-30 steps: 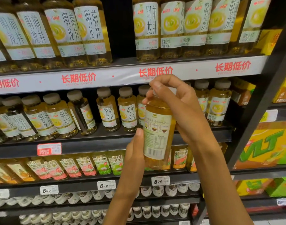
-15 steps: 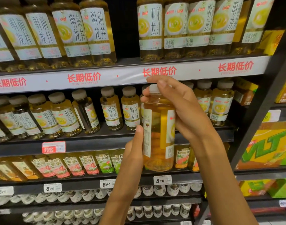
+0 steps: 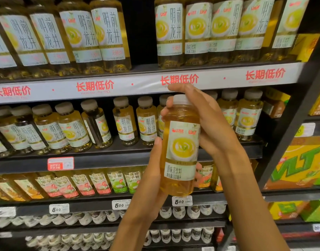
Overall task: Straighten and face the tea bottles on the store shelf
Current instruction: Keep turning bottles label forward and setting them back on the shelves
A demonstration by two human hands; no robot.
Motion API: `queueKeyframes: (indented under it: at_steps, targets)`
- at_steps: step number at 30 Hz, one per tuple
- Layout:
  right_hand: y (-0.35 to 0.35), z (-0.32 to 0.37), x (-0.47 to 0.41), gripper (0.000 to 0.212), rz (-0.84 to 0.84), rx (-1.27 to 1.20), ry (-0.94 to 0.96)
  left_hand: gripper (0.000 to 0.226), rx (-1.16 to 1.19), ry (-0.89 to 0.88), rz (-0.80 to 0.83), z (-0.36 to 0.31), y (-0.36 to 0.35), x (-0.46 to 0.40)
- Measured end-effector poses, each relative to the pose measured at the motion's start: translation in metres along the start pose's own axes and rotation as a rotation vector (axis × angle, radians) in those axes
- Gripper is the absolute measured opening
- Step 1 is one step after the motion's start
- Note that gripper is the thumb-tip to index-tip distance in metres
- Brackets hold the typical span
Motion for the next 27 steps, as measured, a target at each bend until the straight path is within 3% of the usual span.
queueKeyframes:
  at_steps: [3,8,12,15,21,27]
  targets:
    - [0.008,0.01,0.004,0.029,-0.083,0.197,0.065,0.064,-0.114,-0.049,-0.12,-0.006,0.013,0.001]
    - [0.013,0.012,0.006,0.042,-0.174,0.328,0.05,0.041,-0.215,-0.122,-0.12,-0.014,0.0,0.005]
    - [0.014,0.009,0.005,0.035,-0.116,0.311,0.006,0.078,-0.064,-0.04,-0.077,-0.003,0.002,0.003]
    - [0.008,0.002,0.004,0.031,-0.048,0.179,-0.033,0.069,0.075,-0.017,0.03,-0.006,-0.01,0.002]
    - [0.013,-0.001,0.004,0.015,-0.081,0.107,-0.023,0.065,0.131,0.031,0.07,-0.002,-0.014,0.004]
    - [0.022,-0.019,-0.001,0.03,-0.114,-0.021,-0.172,0.059,0.393,0.108,0.25,-0.009,-0.031,0.013]
Point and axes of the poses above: each hand's wrist, its own x-axis away from the middle knuckle, its own y-axis out of the back of the hand, z = x × y, the point moved 9 cm from there along -x, towards the middle knuckle, and after that the axes turned 1 degree about z, right-handed, at the moved point
